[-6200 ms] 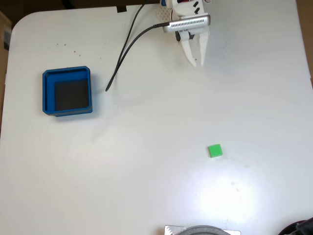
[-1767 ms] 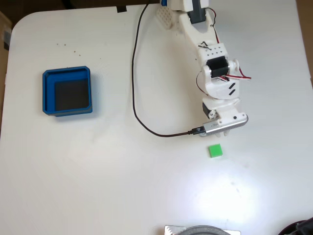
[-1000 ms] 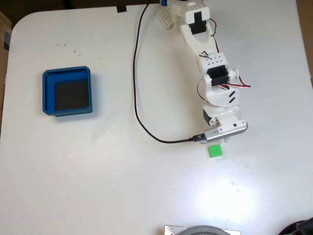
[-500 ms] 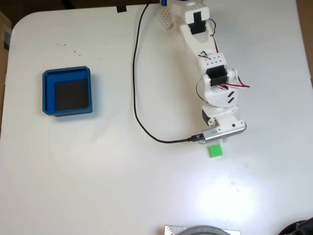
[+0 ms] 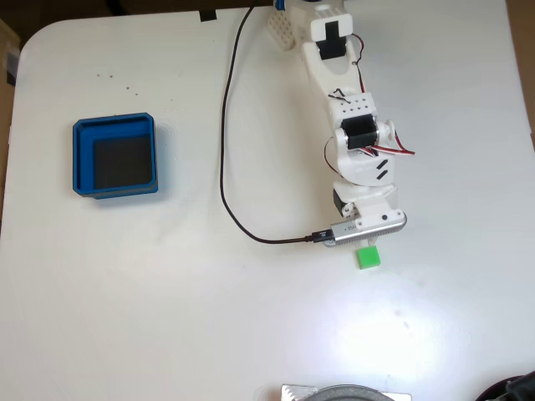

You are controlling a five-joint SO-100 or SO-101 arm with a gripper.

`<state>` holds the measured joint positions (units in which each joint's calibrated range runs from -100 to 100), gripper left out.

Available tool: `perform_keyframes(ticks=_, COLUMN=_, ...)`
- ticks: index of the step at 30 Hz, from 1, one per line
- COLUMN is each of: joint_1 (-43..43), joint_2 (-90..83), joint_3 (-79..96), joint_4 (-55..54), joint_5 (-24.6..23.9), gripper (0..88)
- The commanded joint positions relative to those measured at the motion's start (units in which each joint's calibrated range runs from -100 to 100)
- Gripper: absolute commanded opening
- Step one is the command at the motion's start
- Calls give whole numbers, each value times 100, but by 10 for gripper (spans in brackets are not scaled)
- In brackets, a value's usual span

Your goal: Pick up green cube and drop it in the blue box

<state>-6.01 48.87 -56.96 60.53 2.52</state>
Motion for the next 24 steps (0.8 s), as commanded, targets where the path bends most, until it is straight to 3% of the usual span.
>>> perform_keyframes(ticks=1, joint_1=36, joint_2=-88, joint_3=-337, joint_4=-56, joint_5=20, gripper=115)
perform_keyframes(ticks=7, joint_1=-10, joint_2=-88, joint_3=-337, joint_4=-56, joint_5=20, gripper=194)
perform_keyframes(ticks=24, joint_1=-25, joint_2=38, joint_3=-337, joint_4=-56, joint_5=24, gripper=199)
